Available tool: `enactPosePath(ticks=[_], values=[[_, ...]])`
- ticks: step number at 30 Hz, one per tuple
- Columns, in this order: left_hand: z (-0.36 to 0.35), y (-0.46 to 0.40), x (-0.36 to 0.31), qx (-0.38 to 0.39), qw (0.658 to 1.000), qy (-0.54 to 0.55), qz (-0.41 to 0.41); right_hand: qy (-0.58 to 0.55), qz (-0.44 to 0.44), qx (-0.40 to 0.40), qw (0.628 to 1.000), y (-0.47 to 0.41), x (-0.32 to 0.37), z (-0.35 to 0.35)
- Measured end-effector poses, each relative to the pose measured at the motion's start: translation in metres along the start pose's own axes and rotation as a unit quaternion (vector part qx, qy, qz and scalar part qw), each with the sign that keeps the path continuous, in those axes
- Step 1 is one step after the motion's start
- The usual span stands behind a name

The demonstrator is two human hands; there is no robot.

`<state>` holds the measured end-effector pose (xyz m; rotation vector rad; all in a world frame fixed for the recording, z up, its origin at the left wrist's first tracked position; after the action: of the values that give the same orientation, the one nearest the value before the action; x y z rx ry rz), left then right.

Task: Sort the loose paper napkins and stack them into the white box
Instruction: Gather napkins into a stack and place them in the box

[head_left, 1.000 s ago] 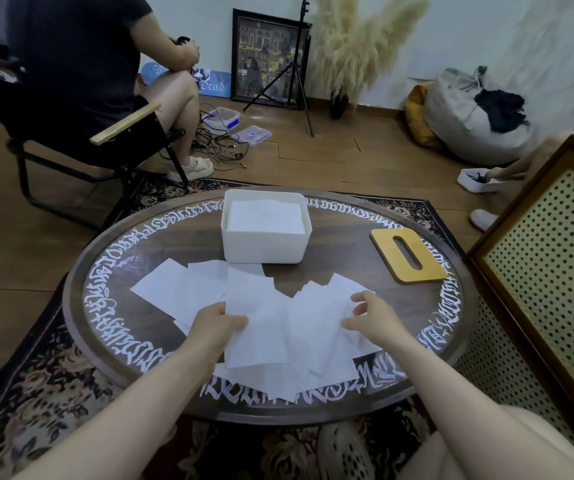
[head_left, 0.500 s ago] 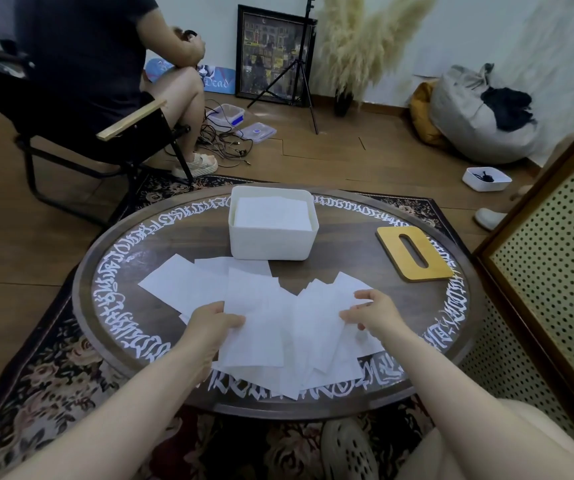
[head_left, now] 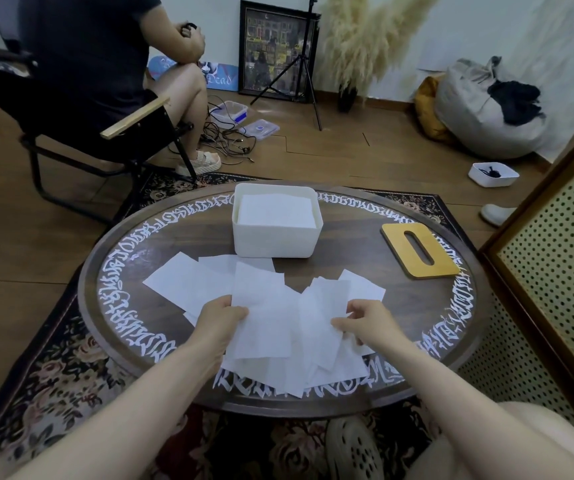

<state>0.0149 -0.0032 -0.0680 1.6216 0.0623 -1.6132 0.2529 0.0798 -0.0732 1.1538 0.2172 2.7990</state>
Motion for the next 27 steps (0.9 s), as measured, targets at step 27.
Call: enactPosePath(ticks=[27], values=[[-0.013,0.004,-0.001,0.019,1.000,-0.020,-0.008,-0.231,0.034,0.024,0.972,0.014,0.052,0.009]])
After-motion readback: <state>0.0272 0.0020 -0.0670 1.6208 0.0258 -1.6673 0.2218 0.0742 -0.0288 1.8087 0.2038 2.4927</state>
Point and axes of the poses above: each hand's wrist, its own y-axis away from the middle knuckle, its own z-axis out of the back of the hand, x = y × z, the point moved 6 cm from there along -y, towards the middle knuckle, and after that the axes turned 14 degrees about -x, right-handed, at the moved point
